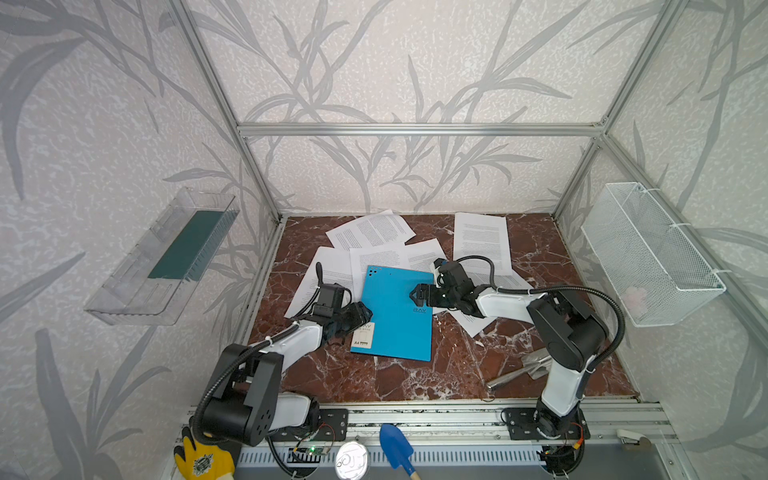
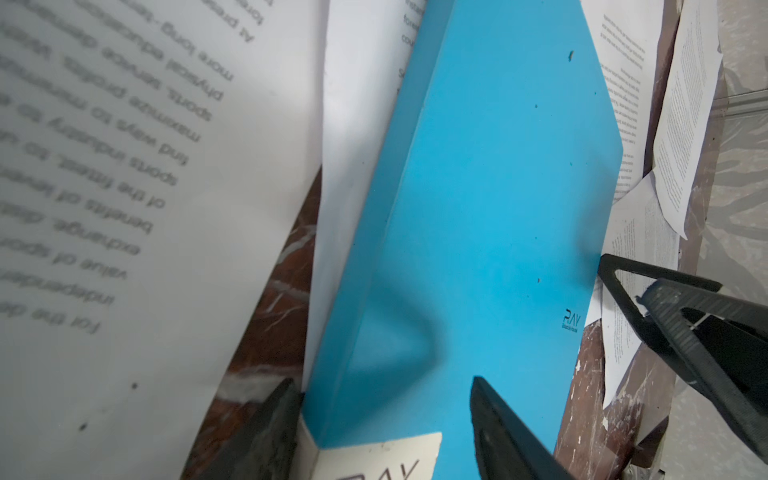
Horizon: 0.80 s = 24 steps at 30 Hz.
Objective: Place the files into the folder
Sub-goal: 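Move the left gripper to the folder's near edge while right reaches far edge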
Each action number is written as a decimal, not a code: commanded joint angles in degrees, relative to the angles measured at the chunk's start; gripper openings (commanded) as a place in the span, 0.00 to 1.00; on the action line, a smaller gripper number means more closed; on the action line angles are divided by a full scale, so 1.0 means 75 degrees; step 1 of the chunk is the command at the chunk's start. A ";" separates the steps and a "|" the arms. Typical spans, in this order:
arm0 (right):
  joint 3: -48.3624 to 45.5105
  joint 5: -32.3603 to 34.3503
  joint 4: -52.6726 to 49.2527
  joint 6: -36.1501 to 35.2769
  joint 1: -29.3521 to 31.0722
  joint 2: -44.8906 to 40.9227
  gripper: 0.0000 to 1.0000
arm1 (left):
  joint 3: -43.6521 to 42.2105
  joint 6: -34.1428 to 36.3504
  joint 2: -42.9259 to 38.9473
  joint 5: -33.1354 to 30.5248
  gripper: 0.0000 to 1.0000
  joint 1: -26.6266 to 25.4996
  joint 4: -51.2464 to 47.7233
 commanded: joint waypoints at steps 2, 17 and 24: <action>0.0188 -0.0920 0.0136 -0.0327 0.0111 -0.0155 0.98 | 0.0236 -0.0297 0.0599 0.0003 0.66 -0.0455 0.0216; -0.0288 -0.1624 0.0789 -0.0258 -0.0131 -0.1236 0.97 | 0.0839 -0.0170 0.0847 -0.0205 0.72 -0.0935 -0.0074; -0.0626 -0.0875 0.0011 -0.0379 -0.0481 -0.1735 0.98 | 0.0653 0.0070 -0.1338 -0.0981 0.99 -0.0934 -0.1123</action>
